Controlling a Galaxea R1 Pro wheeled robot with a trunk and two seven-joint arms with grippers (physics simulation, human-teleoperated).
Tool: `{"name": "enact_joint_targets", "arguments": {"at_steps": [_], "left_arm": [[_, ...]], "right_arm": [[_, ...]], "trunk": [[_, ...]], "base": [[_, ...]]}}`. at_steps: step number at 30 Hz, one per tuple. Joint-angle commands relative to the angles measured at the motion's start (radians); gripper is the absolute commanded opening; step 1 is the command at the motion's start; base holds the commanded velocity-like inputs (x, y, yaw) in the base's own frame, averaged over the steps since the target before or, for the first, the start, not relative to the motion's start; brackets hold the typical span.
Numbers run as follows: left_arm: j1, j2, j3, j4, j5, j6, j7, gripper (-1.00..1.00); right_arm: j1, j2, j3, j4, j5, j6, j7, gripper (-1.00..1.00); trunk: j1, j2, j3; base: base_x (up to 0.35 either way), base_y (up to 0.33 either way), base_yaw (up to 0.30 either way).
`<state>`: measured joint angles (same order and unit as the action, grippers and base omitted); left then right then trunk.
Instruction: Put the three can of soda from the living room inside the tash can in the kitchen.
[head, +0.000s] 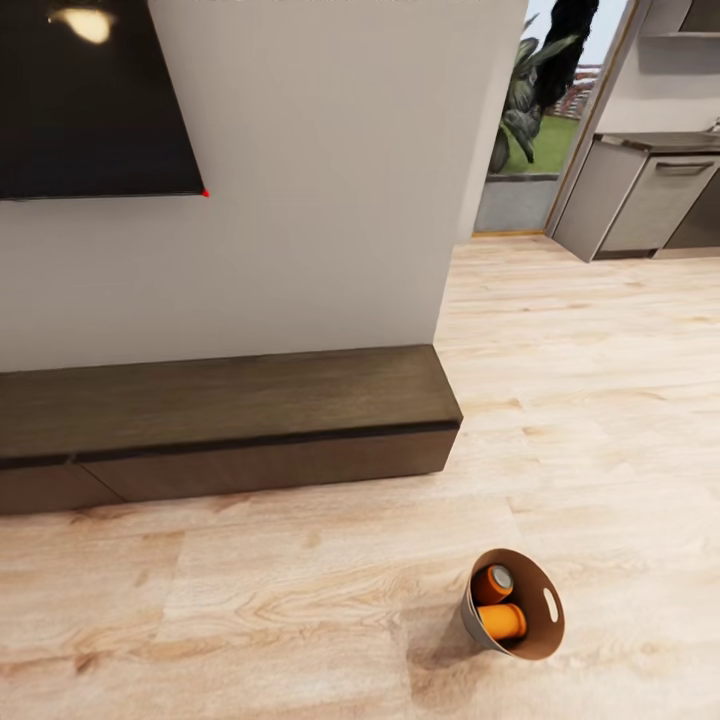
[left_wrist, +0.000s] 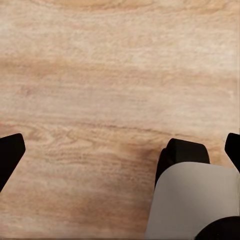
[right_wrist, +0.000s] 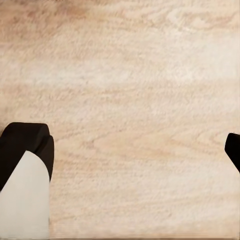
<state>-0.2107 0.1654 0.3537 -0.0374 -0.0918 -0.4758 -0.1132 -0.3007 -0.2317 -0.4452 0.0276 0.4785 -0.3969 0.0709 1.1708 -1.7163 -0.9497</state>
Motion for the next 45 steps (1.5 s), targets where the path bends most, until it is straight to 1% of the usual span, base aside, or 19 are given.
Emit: {"name": "enact_joint_targets", "arguments": {"at_steps": [1,7,12,24,45], "left_arm": [[0.0,-0.001,0.0,0.0,0.0,0.001,0.001,1.0],[0.0,0.002,-0.001,-0.001,0.001,0.001,0.001,1.0],[0.001,0.001,-0.001,-0.001,0.001,0.001,0.002,1.0],[0.001,-0.006,0.0,0.0,0.001,-0.001,0.003,1.0],[0.001,-0.007,0.001,-0.001,0.002,-0.004,0.003,1.0]], "right_arm": [[0.0,0.001,0.0,0.002,-0.007,0.0,-0.001,1.0],[0.0,0.003,0.0,0.005,-0.048,0.0,-0.002,1.0],[0.0,0.003,0.0,0.005,-0.069,0.0,-0.002,1.0],[0.0,0.005,0.001,0.005,-0.075,-0.004,-0.002,1.0],[0.0,0.005,0.0,0.006,-0.075,-0.005,-0.002,1.0]], "trunk": [[-0.004,0.007,0.003],[-0.027,0.049,0.022],[-0.046,0.084,0.038],[-0.092,0.168,0.075],[-0.173,0.315,0.141]], "base": [[0.0,0.0,0.0],[0.0,0.0,0.0],[0.0,0.0,0.0],[0.0,0.0,0.0],[0.0,0.0,0.0]]}}
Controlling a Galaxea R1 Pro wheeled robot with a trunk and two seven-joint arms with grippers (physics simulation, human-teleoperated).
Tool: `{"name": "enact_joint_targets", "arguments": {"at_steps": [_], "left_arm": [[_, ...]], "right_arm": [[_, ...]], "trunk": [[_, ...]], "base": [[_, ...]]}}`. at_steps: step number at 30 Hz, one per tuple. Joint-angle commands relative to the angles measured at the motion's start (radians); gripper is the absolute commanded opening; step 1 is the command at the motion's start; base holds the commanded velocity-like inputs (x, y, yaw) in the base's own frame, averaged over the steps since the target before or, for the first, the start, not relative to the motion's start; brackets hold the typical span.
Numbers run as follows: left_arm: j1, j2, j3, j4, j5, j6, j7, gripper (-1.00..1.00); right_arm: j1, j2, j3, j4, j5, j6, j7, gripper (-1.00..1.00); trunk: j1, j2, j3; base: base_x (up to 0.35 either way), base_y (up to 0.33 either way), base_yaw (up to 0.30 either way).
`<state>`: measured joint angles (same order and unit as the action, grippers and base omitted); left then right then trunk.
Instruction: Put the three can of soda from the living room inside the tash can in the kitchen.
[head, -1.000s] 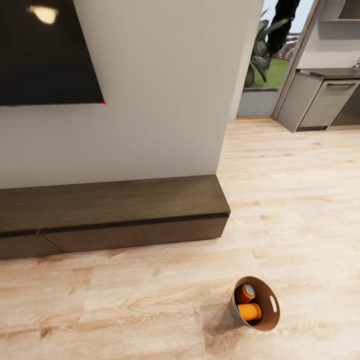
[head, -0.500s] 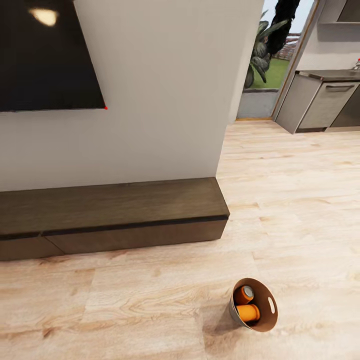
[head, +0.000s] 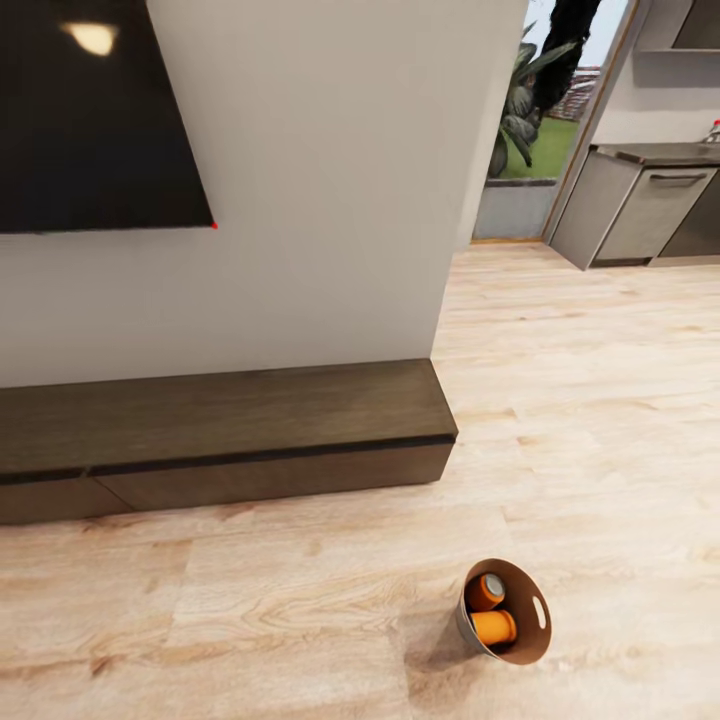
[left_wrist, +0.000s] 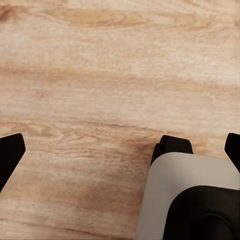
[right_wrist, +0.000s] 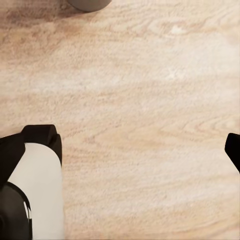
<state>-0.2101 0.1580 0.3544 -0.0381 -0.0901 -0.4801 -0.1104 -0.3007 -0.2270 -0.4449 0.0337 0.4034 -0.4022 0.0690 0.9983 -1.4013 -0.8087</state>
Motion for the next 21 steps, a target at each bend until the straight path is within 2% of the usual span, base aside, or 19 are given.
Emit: {"name": "enact_joint_targets", "arguments": {"at_steps": [1,21], "left_arm": [[0.0,0.0,0.0,0.0,0.0,0.0,0.0,1.0],[0.0,-0.001,0.0,0.0,0.001,-0.004,0.0,1.0]], "right_arm": [[0.0,0.0,0.0,0.0,0.0,0.0,0.0,1.0],[0.0,0.0,0.0,0.0,0.0,-0.001,0.0,1.0]], "trunk": [[-0.004,0.007,0.003],[-0.081,0.147,0.066]], "base": [[0.0,0.0,0.0],[0.0,0.0,0.0]]}}
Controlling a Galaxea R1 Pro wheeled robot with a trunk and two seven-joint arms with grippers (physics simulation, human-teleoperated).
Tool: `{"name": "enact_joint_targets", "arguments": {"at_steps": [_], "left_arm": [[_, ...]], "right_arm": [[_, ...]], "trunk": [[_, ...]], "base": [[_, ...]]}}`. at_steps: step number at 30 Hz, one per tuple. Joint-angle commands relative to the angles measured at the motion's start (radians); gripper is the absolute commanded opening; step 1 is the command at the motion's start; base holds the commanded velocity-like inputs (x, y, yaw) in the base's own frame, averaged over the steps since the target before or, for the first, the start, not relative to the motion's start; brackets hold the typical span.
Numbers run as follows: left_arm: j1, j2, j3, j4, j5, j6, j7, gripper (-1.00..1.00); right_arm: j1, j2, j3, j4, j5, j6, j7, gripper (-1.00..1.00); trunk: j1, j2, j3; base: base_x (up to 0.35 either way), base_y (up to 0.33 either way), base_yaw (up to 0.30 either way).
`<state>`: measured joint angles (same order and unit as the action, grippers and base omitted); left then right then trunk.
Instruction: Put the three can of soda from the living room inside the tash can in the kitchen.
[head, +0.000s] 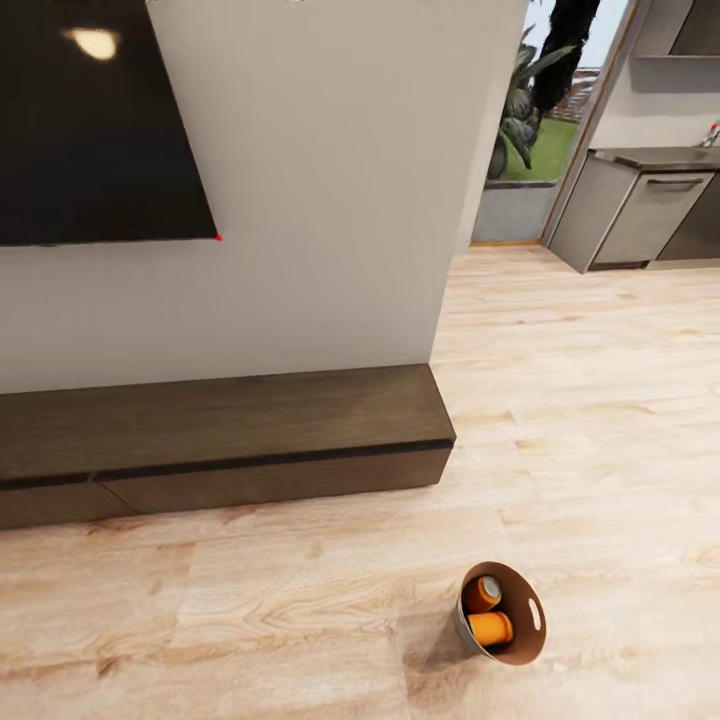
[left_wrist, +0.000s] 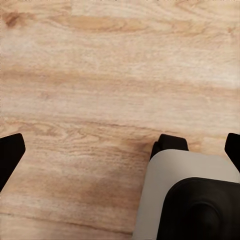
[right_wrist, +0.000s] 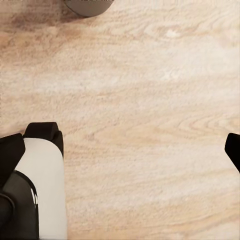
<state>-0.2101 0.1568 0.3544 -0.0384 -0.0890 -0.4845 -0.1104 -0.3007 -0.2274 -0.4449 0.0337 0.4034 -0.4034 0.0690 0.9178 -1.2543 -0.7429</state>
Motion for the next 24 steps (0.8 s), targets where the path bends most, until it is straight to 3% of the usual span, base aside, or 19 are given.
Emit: {"name": "enact_joint_targets", "arguments": {"at_steps": [1,24], "left_arm": [[0.0,0.0,0.0,0.0,0.0,0.0,0.0,1.0],[0.0,0.0,0.0,0.0,0.0,0.0,0.0,1.0]], "right_arm": [[0.0,0.0,0.0,0.0,0.0,0.0,0.0,1.0],[0.0,0.0,0.0,0.0,0.0,0.0,0.0,1.0]], "trunk": [[-0.004,0.007,0.003],[-0.092,0.168,0.075]], "base": [[0.0,0.0,0.0],[0.0,0.0,0.0]]}}
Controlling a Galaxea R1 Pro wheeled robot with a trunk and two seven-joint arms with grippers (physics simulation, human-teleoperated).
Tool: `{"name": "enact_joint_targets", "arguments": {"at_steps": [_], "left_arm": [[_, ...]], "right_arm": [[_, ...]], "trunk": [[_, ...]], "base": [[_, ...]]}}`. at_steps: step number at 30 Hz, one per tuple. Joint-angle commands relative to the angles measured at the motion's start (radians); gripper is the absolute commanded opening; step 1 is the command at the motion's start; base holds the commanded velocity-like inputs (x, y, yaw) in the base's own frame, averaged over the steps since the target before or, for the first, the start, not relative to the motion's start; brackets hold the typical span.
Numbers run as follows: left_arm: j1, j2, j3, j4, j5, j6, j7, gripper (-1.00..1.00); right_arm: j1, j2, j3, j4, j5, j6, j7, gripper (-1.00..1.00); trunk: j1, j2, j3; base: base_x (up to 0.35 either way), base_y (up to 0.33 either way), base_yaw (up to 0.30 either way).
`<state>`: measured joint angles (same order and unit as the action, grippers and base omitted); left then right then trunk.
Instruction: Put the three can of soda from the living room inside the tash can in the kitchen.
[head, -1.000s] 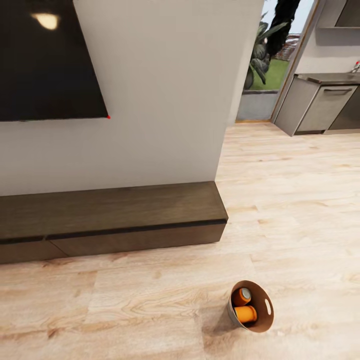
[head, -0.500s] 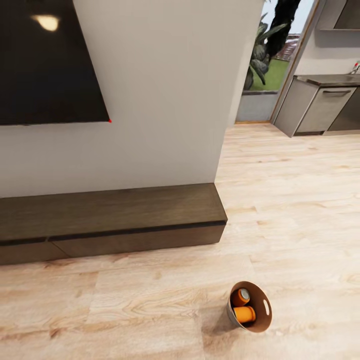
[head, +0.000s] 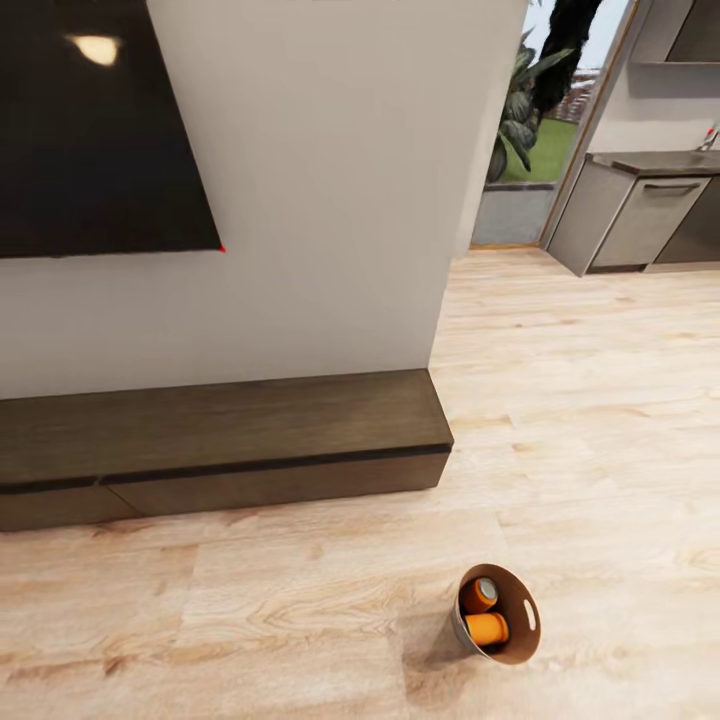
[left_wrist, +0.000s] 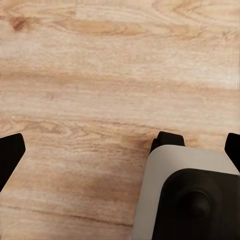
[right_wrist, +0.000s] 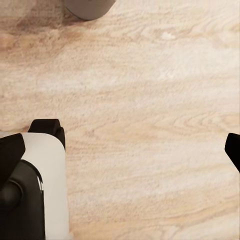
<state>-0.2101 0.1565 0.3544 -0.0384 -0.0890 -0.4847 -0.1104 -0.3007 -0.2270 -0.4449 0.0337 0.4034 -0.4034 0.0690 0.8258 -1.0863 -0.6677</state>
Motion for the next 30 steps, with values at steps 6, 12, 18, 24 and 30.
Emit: {"name": "enact_joint_targets", "arguments": {"at_steps": [6,12,18,24,30], "left_arm": [[0.0,0.0,0.0,0.0,0.0,0.0,0.0,1.0],[0.0,0.0,0.0,0.0,-0.001,0.0,0.0,1.0],[0.0,0.001,-0.008,-0.001,-0.001,0.003,-0.007,1.0],[0.0,0.001,-0.018,-0.001,-0.002,0.006,-0.009,1.0],[0.0,0.002,-0.02,-0.004,0.001,0.006,-0.007,1.0]], "right_arm": [[0.0,0.0,0.0,0.0,0.0,0.0,0.0,1.0],[0.0,0.0,0.0,-0.001,-0.001,0.0,0.0,1.0],[0.0,0.001,0.0,-0.004,-0.001,0.0,0.0,1.0],[0.0,0.002,0.0,-0.01,-0.001,0.0,0.0,1.0],[0.0,0.003,0.0,-0.013,-0.001,0.001,0.0,1.0]], "trunk": [[-0.023,0.042,0.019],[-0.046,0.084,0.038],[-0.069,0.126,0.057],[-0.092,0.168,0.075],[-0.115,0.21,0.094]], "base": [[0.0,0.0,0.0],[0.0,0.0,0.0],[0.0,0.0,0.0],[0.0,0.0,0.0],[0.0,0.0,0.0]]}}
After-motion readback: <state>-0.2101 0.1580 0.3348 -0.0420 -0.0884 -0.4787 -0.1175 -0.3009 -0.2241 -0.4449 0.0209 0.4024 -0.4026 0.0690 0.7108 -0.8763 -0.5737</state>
